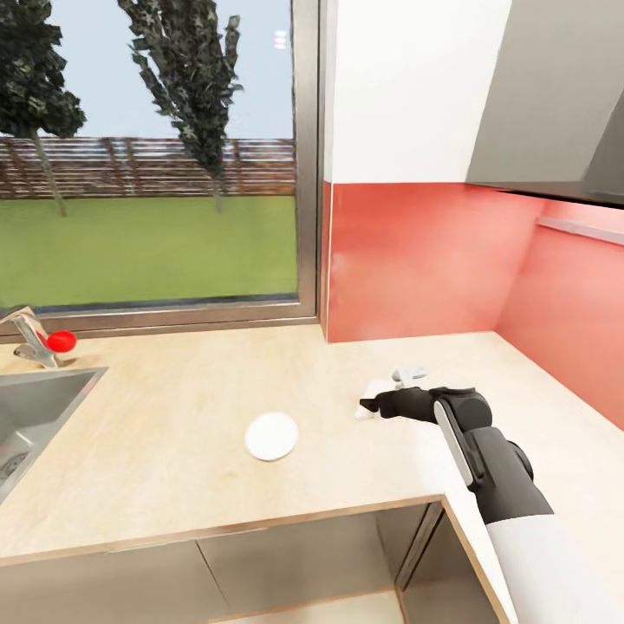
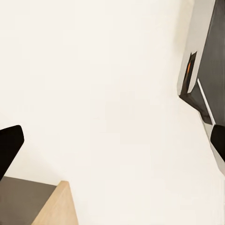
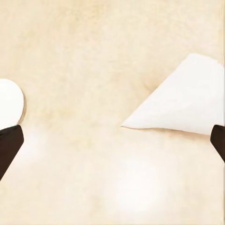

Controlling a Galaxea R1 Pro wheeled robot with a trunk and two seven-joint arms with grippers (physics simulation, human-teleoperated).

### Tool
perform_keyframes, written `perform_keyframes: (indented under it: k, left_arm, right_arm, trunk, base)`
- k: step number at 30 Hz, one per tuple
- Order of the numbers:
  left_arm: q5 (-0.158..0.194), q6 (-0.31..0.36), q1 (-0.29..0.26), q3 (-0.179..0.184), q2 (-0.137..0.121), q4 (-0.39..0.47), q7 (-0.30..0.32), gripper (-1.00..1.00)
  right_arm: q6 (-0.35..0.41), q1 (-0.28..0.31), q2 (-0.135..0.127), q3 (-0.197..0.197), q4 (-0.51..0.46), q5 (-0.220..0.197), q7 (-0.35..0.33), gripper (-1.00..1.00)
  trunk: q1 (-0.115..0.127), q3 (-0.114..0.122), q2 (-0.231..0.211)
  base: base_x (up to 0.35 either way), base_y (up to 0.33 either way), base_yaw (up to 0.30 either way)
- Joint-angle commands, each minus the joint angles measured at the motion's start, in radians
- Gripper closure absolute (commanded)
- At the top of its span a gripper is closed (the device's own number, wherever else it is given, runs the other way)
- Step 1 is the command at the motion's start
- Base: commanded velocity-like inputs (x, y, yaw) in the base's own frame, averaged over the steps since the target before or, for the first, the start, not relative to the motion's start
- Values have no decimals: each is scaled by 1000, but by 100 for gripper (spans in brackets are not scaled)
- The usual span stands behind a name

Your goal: Set up a coffee station on the kitchen countertop: keep the coffee maker on the countertop, move the bottle of coffee from the kitchen shelf to the counter next to the coffee maker, place a paper coffee filter on top of the coffee maker, put the saucer next to the coffee maker with the coffee cup on the saucer, and place the electric kettle next to the coffee maker.

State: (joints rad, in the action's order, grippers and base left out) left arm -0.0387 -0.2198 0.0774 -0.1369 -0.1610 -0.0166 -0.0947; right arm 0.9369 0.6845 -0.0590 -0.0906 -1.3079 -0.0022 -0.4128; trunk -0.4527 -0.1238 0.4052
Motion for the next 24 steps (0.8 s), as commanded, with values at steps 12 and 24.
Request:
perform_keyframes:
  k: [12, 24]
  left_arm:
    - [-4, -6, -1, -7, 4, -3, -2, -100]
    - [-4, -6, -1, -6, 7, -2, -2, -100]
  right_arm:
    - [5, 1, -19, 8, 48, 21, 9, -100]
    - [3, 1, -18, 8, 136, 75, 12, -100]
  trunk:
    - [-1, -2, 2]
    - [-1, -2, 2]
  base:
    - [94, -36, 0]
    - [81, -7, 0]
